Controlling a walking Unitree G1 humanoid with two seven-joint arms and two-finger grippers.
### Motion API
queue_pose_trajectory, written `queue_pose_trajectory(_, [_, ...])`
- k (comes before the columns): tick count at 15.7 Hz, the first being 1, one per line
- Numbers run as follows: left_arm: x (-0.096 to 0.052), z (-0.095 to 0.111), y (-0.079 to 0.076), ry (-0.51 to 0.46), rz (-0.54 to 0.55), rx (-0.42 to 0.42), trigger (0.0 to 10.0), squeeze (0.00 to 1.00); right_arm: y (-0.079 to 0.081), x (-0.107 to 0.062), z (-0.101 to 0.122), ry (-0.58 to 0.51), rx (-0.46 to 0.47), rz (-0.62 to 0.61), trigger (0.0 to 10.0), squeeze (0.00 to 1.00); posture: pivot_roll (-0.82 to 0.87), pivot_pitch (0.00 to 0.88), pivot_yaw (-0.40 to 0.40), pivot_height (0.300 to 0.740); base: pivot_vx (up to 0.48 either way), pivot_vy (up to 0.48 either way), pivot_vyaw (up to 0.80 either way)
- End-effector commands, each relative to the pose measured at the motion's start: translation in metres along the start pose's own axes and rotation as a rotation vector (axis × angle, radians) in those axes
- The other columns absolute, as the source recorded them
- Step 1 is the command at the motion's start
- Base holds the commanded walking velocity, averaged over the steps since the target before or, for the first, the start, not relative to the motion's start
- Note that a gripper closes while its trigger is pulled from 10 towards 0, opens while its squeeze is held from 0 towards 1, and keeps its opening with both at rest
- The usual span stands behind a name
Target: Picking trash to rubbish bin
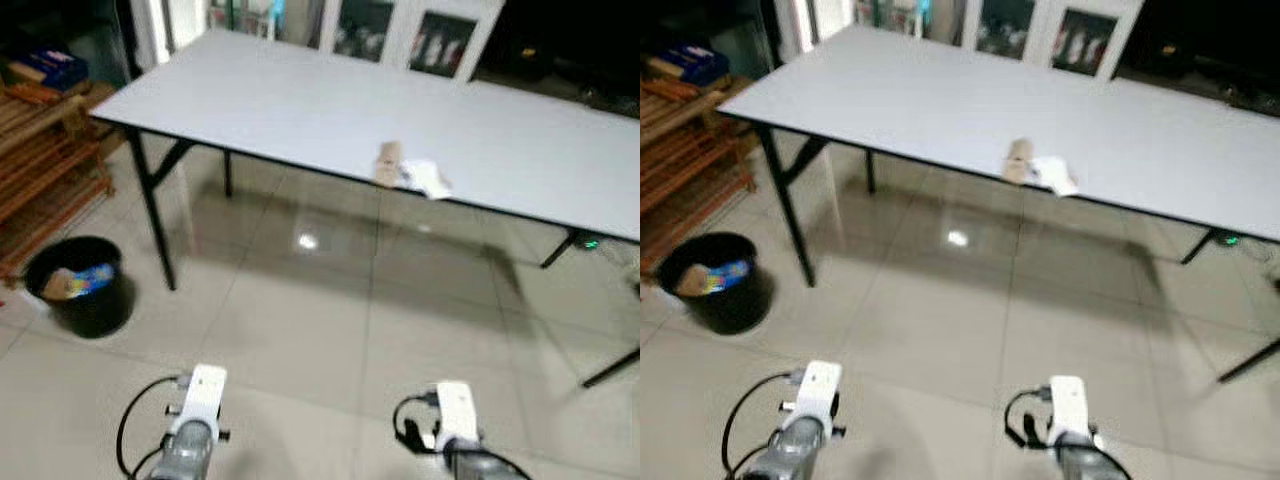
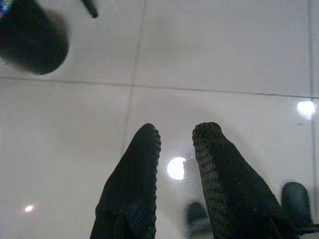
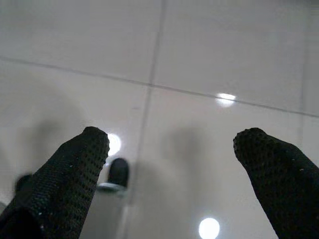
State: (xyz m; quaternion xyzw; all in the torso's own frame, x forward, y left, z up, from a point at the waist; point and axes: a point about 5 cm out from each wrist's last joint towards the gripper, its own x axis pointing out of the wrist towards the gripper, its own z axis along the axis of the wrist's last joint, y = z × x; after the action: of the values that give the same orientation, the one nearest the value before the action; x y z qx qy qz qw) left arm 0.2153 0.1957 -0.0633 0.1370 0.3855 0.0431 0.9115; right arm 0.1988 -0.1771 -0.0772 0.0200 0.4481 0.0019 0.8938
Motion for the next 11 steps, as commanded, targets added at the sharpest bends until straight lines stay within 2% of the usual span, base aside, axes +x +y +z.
queue_pose_trajectory(1, [0.001, -0.001, 0.007, 0.01, 0.016, 0.009, 10.0, 0.0, 0.004, 0.001, 0.0, 0.006, 0.005, 0.008, 10.0, 0.0, -0.02, 0.037, -0.13, 0.74, 0.0, -0.42, 0.0])
queue_pose_trajectory(4, [0.001, -0.001, 0.006, 0.01, 0.012, 0.01, 10.0, 0.0, 0.004, 0.001, 0.0, 0.005, 0.004, 0.008, 10.0, 0.0, -0.02, 0.036, -0.13, 0.74, 0.0, -0.354, 0.0])
queue_pose_trajectory(7, [0.003, 0.013, 0.003, -0.036, -0.015, 0.005, 10.0, 0.0, 0.005, 0.002, 0.007, -0.022, 0.001, 0.013, 10.0, 0.0, -0.02, 0.04, -0.132, 0.74, 0.0, 0.0, 0.0])
queue_pose_trajectory(10, [0.007, 0.059, 0.008, -0.228, -0.002, 0.038, 10.0, 0.0, 0.007, 0.004, 0.047, -0.182, -0.001, 0.025, 10.0, 0.0, -0.03, 0.041, -0.13, 0.74, 0.0, 0.0, 0.0])
queue_pose_trajectory(11, [0.008, 0.08, 0.012, -0.305, 0.016, 0.019, 10.0, 0.0, 0.007, 0.003, 0.066, -0.254, -0.008, 0.025, 10.0, 0.0, -0.03, 0.04, -0.128, 0.74, 0.0, 0.0, 0.0])
